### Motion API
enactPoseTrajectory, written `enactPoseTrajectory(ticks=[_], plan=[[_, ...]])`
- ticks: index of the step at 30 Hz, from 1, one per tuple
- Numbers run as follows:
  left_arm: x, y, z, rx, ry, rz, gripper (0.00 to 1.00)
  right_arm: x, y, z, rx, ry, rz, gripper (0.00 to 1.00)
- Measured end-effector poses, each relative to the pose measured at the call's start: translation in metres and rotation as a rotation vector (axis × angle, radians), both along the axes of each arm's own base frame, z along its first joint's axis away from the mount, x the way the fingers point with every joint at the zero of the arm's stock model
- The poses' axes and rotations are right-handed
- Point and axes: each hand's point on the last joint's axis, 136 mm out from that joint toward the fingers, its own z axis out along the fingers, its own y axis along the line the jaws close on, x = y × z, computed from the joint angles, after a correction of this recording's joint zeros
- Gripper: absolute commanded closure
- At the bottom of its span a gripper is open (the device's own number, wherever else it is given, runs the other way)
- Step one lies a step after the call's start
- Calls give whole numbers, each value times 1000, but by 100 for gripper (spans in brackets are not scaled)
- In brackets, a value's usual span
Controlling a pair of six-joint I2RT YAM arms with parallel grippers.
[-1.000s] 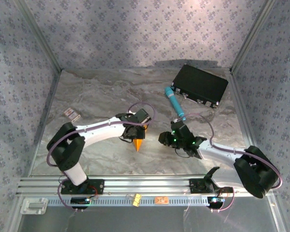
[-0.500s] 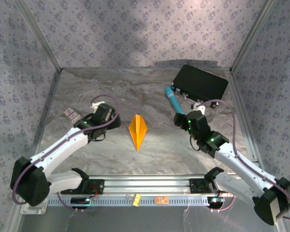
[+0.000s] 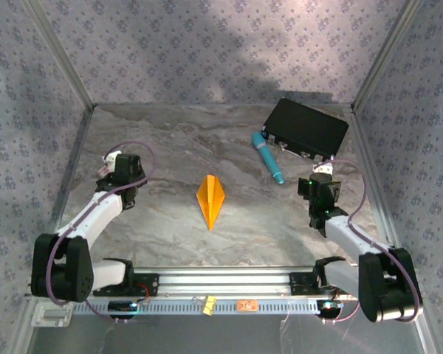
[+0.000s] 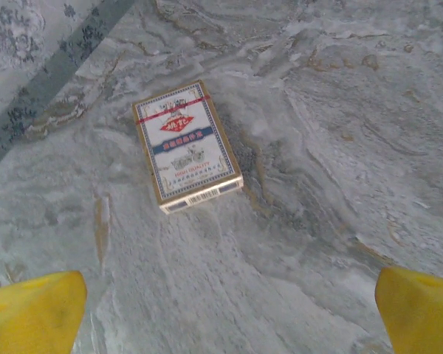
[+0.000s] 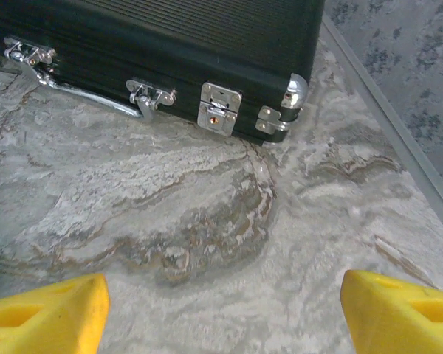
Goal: Fold a paper plane with a square sheet of paper (pick it up from the middle)
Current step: Reset both arms
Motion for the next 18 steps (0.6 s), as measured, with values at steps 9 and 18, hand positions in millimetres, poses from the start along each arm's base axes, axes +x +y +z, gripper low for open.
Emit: enactPoseTrajectory(ticks=[9,18], plan=[[39,3,-17,132,-56,-121,0,41,13,-24,48,-42,186,18],[48,7,-52,44,-195,-264,0,54,6,-31,104,-75,207,1]])
